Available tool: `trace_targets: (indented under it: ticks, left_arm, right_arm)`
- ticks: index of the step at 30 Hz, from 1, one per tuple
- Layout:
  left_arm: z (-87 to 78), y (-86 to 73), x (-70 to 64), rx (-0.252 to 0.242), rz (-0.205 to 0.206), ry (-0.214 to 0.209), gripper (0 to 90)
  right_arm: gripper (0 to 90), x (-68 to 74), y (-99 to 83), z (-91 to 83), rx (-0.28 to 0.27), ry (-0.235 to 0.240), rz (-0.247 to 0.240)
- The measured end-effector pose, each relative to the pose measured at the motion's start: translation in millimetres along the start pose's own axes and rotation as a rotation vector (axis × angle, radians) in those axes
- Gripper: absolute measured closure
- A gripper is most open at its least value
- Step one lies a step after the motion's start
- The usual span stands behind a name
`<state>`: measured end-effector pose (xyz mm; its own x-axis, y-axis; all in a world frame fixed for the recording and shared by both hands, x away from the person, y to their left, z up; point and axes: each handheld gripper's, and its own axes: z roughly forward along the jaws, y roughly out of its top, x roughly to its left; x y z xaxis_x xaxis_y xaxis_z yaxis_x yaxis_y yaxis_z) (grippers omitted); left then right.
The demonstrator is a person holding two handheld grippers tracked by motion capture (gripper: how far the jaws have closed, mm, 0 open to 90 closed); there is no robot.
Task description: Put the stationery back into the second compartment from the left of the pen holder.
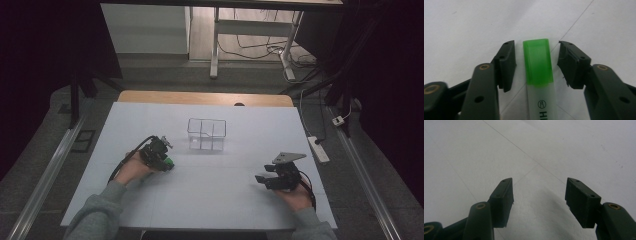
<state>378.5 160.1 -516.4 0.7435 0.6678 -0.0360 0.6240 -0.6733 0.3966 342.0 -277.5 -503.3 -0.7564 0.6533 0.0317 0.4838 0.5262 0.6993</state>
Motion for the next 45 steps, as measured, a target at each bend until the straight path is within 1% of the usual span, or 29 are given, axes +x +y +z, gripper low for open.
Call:
trace_targets:
  ticks: [4,8,12,18,20,22,30,37,41,45]
  left_arm:
    - [-0.8,-0.4,-0.8,0.002,-0.016,0.009,56.4]
    - [-1.3,-0.6,-2.9,0.003,-0.023,0.012,65.1]
    - [-1.4,-0.9,-4.4,0.0,-0.023,0.021,66.2]
    - [-2.2,-2.0,-3.3,-0.007,-0.02,0.014,66.5]
    - [-3.3,-2.8,-2.9,-0.012,-0.018,0.019,66.6]
    - [-7.0,-4.0,-1.4,-0.029,-0.024,0.02,66.6]
    - [-31.6,-12.0,5.2,-0.141,-0.057,-0.006,66.6]
    - [-47.1,-18.9,13.6,-0.212,-0.089,-0.006,66.5]
    - [-56.5,-23.3,17.3,-0.25,-0.105,0.003,66.5]
    - [-70.2,-30.0,21.3,-0.312,-0.134,0.013,66.5]
  right_arm:
    - [39.8,0.2,0.1,-0.1,-0.001,0.001,-0.001]
    - [39.8,0.6,0.2,0.2,-0.001,0.002,-0.003]
    - [39.8,1.1,0.3,-0.3,-0.002,0.0,-0.005]
    - [39.7,0.8,0.3,0.1,-0.001,0.0,-0.005]
    - [39.7,0.7,0.3,0.2,-0.001,-0.001,-0.006]
    - [39.7,0.4,0.2,0.3,0.0,-0.001,-0.005]
    - [39.6,-0.1,0.2,0.0,0.0,-0.003,-0.004]
    - [39.5,-0.2,0.3,-0.6,-0.004,-0.003,0.0]
    - [39.4,-0.7,0.2,-1.1,-0.002,-0.003,0.002]
    - [39.3,-1.0,0.3,-2.0,-0.006,-0.003,0.002]
